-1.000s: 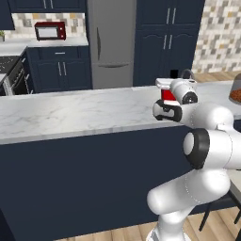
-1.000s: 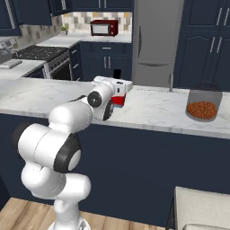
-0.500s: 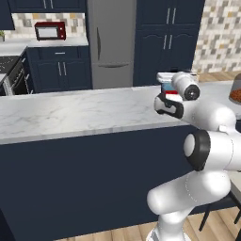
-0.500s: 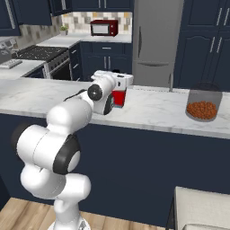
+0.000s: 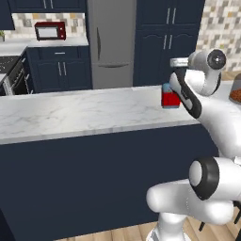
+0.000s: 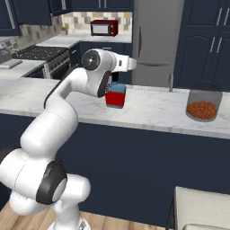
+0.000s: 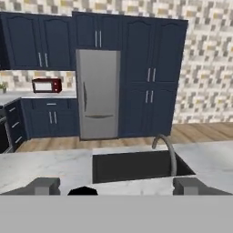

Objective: Open the cabinet directly in front. Then move the liquor and the cup to the dining counter with the jar on it.

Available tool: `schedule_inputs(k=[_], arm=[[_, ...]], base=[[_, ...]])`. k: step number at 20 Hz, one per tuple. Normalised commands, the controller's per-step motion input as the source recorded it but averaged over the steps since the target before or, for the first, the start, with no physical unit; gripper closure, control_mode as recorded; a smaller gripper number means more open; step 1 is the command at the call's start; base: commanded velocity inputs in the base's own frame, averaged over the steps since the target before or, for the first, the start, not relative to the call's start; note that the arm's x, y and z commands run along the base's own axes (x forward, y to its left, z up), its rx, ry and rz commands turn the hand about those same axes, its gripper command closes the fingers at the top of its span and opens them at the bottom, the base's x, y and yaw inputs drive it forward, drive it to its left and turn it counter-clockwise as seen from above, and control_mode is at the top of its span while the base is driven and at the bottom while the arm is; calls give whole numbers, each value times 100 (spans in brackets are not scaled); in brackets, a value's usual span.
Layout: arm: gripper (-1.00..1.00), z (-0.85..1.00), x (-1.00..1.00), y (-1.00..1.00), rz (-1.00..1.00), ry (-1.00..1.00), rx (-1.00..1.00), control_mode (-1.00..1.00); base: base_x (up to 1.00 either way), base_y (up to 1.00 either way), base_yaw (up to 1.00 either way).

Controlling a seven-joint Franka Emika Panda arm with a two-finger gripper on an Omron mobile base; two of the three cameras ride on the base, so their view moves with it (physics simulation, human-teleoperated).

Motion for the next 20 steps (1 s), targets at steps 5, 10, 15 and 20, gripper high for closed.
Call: schedule_inputs(k=[5,10,15,20], arm=[[-100,41,-100,-3,0,52,0,-100],[-100,-72,-100,18,1,16,-7,-100],[-100,-98,-100,51,11,-17,-10,-100],[-100,-28,-100,15,3,-71,-12,-100]], base=[[0,0,0],[0,0,0],[0,0,0],[0,0,0]])
